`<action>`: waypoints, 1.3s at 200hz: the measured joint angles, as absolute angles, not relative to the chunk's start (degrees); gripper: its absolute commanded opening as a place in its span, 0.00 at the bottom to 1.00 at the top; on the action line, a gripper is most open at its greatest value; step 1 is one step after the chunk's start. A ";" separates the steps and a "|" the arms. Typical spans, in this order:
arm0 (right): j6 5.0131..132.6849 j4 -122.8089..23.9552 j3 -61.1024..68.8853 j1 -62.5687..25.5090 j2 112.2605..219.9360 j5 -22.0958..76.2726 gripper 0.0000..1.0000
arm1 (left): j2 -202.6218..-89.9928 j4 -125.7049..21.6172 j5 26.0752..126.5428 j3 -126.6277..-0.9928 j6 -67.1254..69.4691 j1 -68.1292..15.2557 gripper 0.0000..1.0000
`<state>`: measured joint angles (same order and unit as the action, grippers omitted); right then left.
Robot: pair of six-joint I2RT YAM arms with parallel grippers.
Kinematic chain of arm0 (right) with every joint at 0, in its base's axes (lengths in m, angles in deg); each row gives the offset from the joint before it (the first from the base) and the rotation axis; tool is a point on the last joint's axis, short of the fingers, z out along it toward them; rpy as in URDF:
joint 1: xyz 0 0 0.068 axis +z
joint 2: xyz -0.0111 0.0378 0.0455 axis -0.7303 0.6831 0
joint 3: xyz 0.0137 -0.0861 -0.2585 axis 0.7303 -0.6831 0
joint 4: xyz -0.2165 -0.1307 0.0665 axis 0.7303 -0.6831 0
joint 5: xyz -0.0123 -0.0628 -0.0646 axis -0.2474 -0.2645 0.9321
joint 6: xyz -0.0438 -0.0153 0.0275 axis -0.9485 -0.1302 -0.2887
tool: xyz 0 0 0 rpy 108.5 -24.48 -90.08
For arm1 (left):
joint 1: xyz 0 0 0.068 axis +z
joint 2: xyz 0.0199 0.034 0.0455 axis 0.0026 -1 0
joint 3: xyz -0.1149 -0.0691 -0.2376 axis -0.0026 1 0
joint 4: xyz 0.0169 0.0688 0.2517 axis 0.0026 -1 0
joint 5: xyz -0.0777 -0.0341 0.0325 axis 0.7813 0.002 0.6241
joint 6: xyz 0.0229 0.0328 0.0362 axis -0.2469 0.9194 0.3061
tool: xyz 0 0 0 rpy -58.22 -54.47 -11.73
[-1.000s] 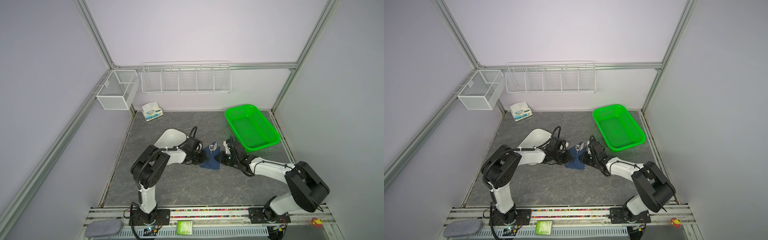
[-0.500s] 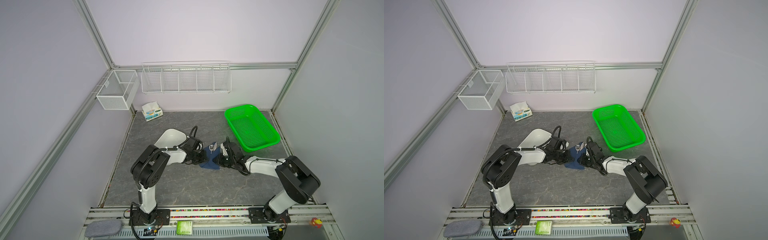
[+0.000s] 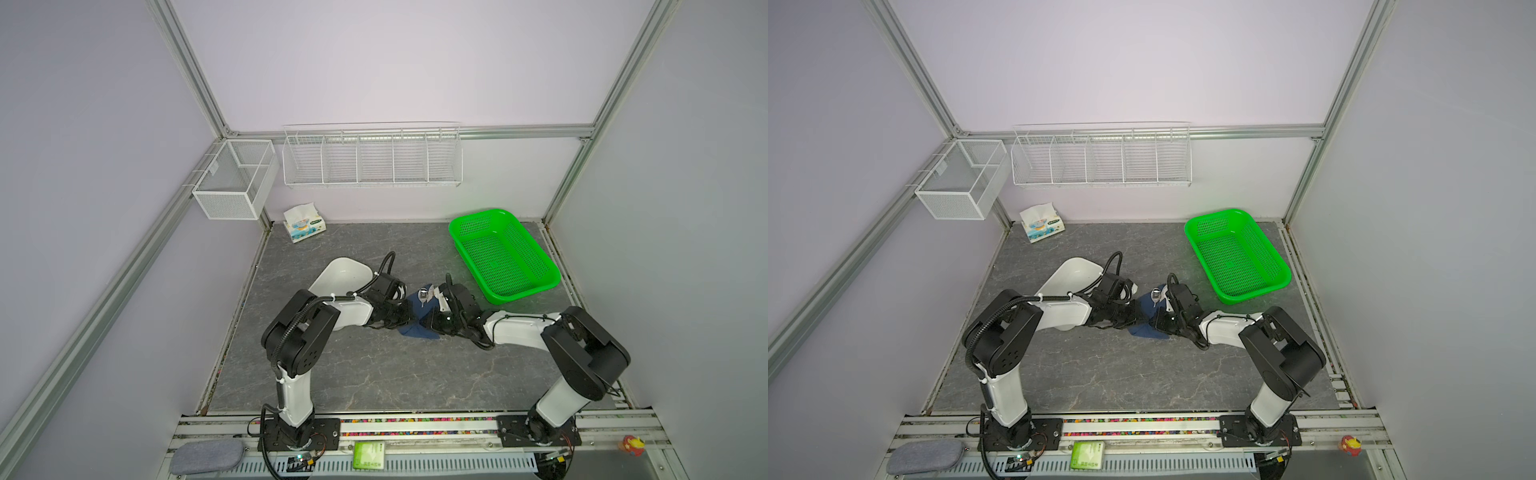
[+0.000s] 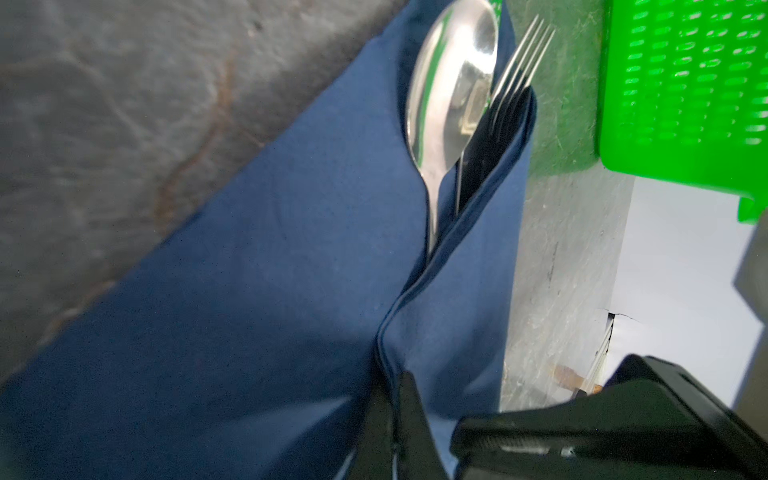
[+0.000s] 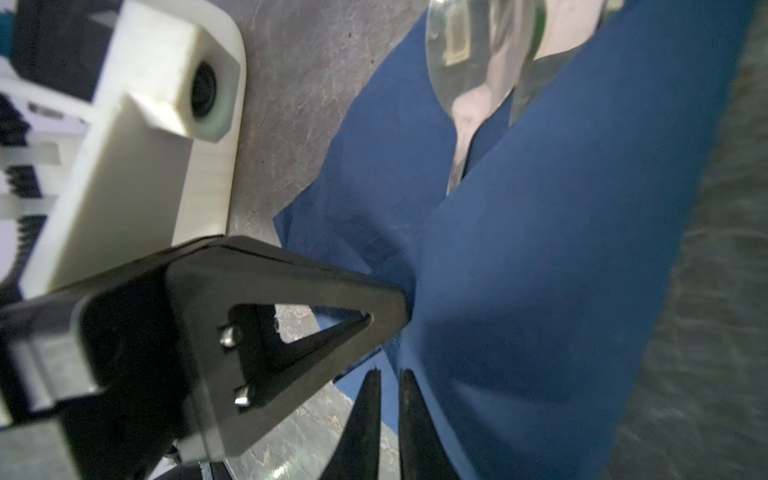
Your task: Place the utensils on the paper napkin and roll it up
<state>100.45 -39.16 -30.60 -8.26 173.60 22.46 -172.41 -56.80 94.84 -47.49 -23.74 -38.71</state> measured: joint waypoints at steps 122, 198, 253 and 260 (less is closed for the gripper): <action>100.88 -38.24 -32.02 -7.43 175.37 22.29 0.13 | -172.43 -56.80 94.86 -47.49 -23.74 -38.71 0.00; 102.09 -38.40 -32.02 -7.36 175.40 22.90 0.13 | -172.39 -58.50 94.82 -48.21 -23.13 -38.71 0.12; 102.20 -38.70 -31.89 -7.32 175.40 23.01 0.13 | -168.00 -64.25 92.46 -48.45 -20.88 -38.71 0.34; 102.20 -38.79 -31.84 -7.32 175.40 23.03 0.13 | -167.01 -64.91 91.97 -48.45 -20.81 -38.71 0.36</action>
